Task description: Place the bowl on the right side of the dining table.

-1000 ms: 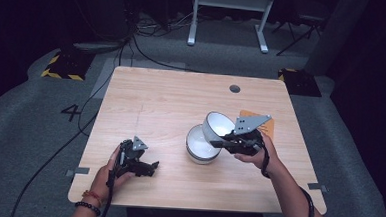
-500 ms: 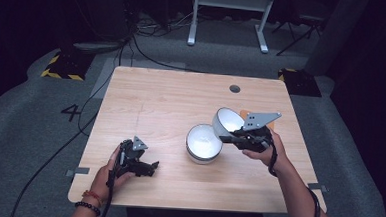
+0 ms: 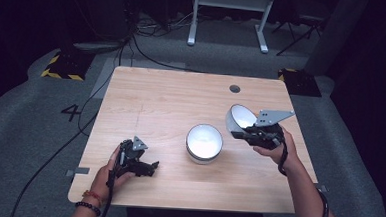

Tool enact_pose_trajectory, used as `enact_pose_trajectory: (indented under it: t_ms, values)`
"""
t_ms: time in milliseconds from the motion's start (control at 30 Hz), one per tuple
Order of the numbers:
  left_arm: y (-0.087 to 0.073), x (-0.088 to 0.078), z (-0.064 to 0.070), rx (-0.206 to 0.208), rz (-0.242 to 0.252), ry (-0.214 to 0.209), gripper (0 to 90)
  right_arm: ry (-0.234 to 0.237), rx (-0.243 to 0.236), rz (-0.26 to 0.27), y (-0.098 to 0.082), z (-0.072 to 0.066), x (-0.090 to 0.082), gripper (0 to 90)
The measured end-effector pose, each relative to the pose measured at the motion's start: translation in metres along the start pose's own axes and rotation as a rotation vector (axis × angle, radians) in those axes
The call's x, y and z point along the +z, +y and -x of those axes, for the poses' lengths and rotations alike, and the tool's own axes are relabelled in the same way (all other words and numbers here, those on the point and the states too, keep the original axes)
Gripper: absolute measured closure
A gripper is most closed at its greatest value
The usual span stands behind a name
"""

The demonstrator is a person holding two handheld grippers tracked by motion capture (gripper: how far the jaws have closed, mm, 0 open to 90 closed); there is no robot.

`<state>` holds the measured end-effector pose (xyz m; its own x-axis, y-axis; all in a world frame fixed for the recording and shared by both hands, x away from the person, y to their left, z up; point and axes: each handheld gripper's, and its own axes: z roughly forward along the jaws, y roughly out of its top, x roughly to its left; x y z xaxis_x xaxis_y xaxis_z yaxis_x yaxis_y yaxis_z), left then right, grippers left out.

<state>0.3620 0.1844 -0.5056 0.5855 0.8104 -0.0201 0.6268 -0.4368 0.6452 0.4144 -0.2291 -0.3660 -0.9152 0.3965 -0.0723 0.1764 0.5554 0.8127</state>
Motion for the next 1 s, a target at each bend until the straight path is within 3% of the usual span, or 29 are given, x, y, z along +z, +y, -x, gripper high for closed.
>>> enact_pose_trajectory:
  t_ms: [267,633,1000]
  values:
    - [0.000,0.000,0.000,0.000,-0.001,-0.004,0.0,-0.062,0.022,-0.022,-0.009,0.013,-0.010,82.1]
    - [0.000,0.000,0.000,-0.001,0.000,0.000,0.0,-0.101,0.074,-0.031,-0.022,0.028,-0.018,82.1]
    - [0.000,0.000,0.000,-0.001,0.000,0.000,0.0,-0.145,0.094,-0.057,-0.029,0.042,-0.018,82.1]
